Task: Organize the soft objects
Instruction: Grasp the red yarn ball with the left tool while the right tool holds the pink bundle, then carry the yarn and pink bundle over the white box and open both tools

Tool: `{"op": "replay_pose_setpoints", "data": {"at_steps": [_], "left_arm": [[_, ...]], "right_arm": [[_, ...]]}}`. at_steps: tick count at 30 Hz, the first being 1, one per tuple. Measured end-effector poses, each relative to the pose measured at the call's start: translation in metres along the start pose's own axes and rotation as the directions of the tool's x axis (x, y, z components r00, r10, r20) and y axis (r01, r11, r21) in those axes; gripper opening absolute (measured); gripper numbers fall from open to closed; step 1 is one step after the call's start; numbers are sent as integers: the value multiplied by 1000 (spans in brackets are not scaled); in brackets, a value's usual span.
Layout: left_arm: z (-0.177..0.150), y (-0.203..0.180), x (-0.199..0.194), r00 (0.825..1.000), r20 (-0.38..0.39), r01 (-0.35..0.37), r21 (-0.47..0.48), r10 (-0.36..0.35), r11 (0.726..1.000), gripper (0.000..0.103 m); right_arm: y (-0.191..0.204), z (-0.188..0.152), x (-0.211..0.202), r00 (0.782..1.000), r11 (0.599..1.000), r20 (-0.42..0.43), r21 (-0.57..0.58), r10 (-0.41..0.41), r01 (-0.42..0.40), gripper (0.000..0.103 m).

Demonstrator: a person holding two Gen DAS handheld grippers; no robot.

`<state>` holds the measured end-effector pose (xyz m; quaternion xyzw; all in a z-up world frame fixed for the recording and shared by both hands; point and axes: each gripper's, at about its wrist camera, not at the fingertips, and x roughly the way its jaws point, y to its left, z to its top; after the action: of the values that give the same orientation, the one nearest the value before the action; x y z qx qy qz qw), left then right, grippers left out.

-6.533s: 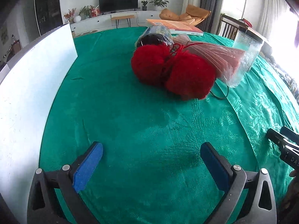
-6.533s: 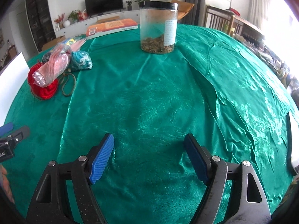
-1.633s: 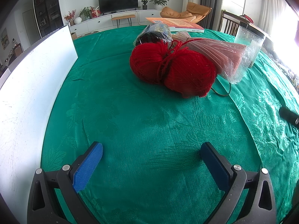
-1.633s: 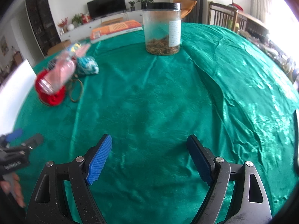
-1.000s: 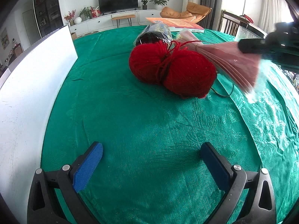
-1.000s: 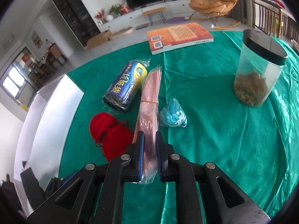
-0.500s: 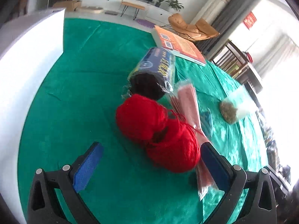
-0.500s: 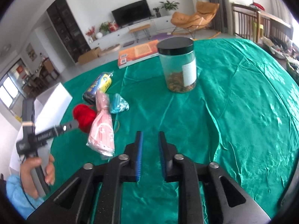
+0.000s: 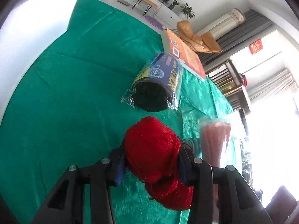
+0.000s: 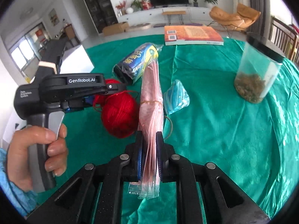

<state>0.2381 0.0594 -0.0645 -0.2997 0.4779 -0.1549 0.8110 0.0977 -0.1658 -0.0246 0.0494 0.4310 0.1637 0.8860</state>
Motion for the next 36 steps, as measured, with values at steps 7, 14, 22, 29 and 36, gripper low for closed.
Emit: {"op": "replay_pose_setpoints", "data": {"at_steps": [7,14,22,29,36], "left_arm": [[-15,-2,-118,983,133,121,42,-126,992,44],[5,39,-282,943,331,-30,123,-12,992,45],[-10,135,-345,791,403,-511,21,461,859,103],[-9,152,-322,812,382,-470,-18,441,882,103],[2,81,-272,873,350,-413,157,341,897,103]], "right_arm": [[5,0,-94,987,998,156,49,22,-30,14],[110,36,-113,949,964,175,-66,264,-256,14],[261,39,-34,810,810,12,-43,586,-585,53],[219,16,-18,895,896,28,-30,444,-444,65],[100,4,-10,975,958,62,183,214,-222,65]]}}
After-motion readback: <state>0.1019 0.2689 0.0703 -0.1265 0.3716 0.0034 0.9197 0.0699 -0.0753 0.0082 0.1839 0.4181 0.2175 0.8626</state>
